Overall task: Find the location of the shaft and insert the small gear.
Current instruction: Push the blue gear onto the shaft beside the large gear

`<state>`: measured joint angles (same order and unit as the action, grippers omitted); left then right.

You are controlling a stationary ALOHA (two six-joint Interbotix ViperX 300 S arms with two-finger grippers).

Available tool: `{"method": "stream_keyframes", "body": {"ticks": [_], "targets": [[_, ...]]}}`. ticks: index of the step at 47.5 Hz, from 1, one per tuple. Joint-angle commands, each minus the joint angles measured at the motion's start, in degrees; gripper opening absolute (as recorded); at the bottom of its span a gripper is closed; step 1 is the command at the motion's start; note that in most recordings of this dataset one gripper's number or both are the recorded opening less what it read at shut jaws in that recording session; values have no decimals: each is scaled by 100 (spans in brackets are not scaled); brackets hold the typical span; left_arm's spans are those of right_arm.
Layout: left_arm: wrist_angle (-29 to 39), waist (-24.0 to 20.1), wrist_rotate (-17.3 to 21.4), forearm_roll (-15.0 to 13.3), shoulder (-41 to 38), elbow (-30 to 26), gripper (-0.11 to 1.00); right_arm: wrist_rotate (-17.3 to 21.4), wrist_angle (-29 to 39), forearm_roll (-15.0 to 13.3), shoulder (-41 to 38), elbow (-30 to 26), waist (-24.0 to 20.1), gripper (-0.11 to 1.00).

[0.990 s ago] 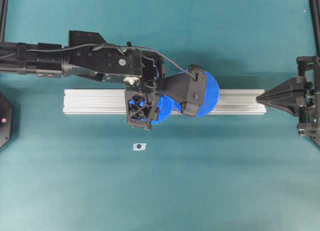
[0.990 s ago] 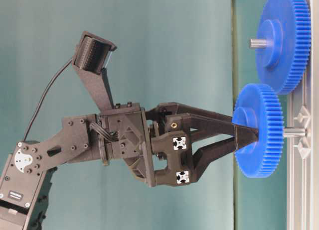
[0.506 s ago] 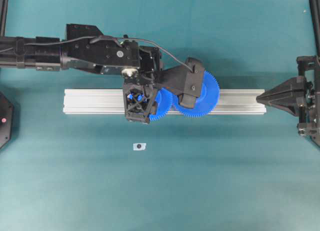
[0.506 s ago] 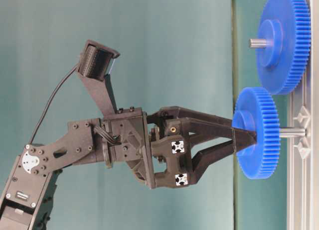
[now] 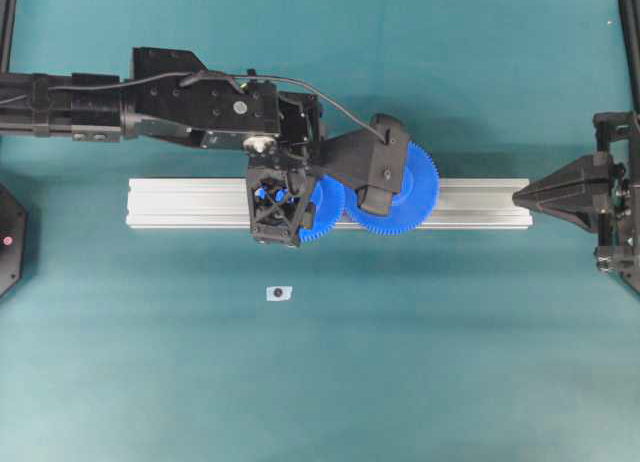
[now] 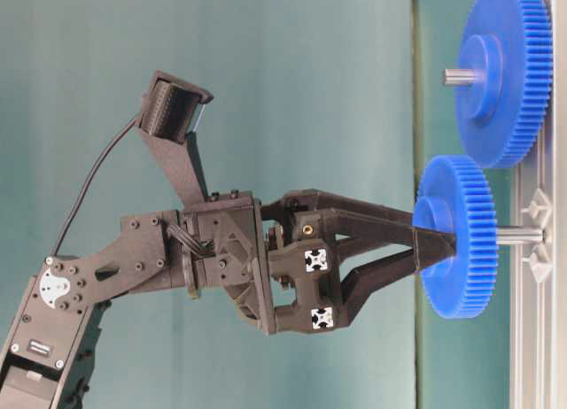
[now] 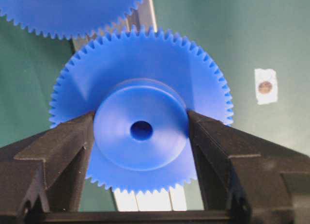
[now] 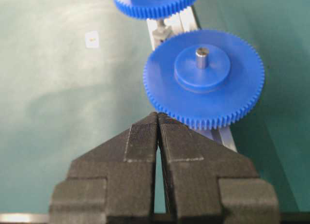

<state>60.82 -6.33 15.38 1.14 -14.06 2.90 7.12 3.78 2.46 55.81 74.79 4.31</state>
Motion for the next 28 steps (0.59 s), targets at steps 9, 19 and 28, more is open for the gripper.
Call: {"method": "stream_keyframes", "body": {"ticks": [9,19,28], "targets": [[-18,-229,-18,44,26,0,64,53,-44,0,-35,-53,18,2],[0,-229,-105,44,18,-53,64,62,-53,0,-35,-62,18,2],[9,-193,-193,35,62,-193,66,62,-53,0,-35,-62,18,2]]}}
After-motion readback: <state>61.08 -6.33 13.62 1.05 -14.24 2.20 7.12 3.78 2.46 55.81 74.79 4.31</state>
